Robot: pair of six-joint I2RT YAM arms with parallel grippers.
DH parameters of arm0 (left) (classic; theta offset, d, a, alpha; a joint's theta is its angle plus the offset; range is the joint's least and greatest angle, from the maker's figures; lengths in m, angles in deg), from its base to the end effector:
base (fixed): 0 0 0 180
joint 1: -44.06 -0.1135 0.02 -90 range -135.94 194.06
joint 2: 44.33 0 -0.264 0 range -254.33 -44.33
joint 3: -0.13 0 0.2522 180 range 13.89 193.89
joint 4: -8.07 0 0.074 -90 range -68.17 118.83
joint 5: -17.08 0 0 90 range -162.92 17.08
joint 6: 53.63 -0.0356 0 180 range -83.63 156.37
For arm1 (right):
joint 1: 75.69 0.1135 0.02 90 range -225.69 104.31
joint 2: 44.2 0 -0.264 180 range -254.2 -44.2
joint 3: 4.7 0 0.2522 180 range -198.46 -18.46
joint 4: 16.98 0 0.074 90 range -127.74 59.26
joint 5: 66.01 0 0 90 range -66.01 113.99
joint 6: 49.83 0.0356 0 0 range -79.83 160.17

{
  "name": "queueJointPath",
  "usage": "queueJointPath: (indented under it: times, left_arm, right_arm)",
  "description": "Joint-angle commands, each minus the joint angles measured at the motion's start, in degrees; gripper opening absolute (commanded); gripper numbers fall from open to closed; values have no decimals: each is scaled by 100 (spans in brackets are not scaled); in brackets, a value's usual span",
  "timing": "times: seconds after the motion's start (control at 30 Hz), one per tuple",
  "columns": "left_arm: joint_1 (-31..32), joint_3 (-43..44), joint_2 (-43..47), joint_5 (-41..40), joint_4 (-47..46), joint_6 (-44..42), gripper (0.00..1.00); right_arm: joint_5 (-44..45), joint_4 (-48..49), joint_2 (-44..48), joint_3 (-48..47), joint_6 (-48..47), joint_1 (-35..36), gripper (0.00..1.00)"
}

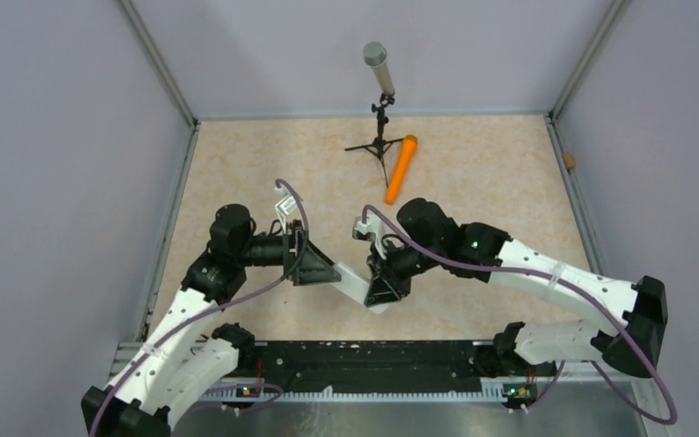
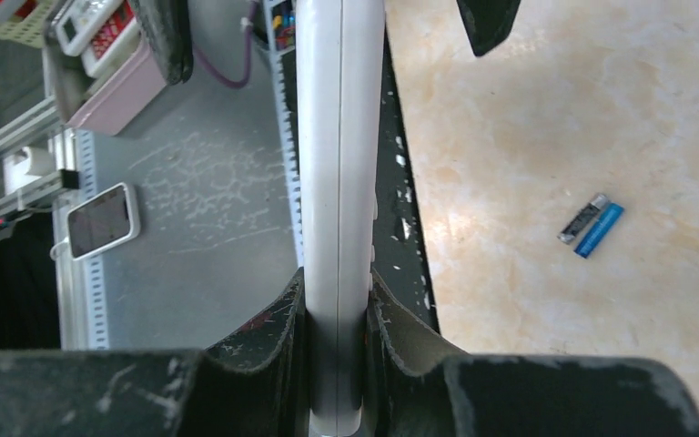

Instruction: Load the batteries into the remote control

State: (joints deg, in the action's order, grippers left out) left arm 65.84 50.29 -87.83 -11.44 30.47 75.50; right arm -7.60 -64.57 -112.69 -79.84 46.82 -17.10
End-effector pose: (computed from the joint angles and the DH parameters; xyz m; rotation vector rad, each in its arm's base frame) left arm 0.1431 -0.0909 0.2998 0.5517 1.9806 -1.6805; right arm 0.1157 0.2252 0.3200 -1.3534 2.0583 1.1831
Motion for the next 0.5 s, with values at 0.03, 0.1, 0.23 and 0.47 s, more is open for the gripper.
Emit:
queueJointPath:
  times: [0.03, 0.1, 0.23, 0.47]
  left_arm:
    - [364, 411, 41, 308, 417, -711, 91]
    - [449, 447, 79, 270, 599, -864, 90]
    - [578, 420, 178, 272, 623, -905, 87]
    - [665, 418, 184, 338, 621, -929, 73]
  right_arm:
    - [-1195, 471, 19, -76, 95, -187, 0]
    - [-1372, 475, -48, -130, 99, -228, 0]
    - [-1617, 491, -216, -224, 97, -240, 0]
    - [-1827, 631, -372, -252, 161, -250, 0]
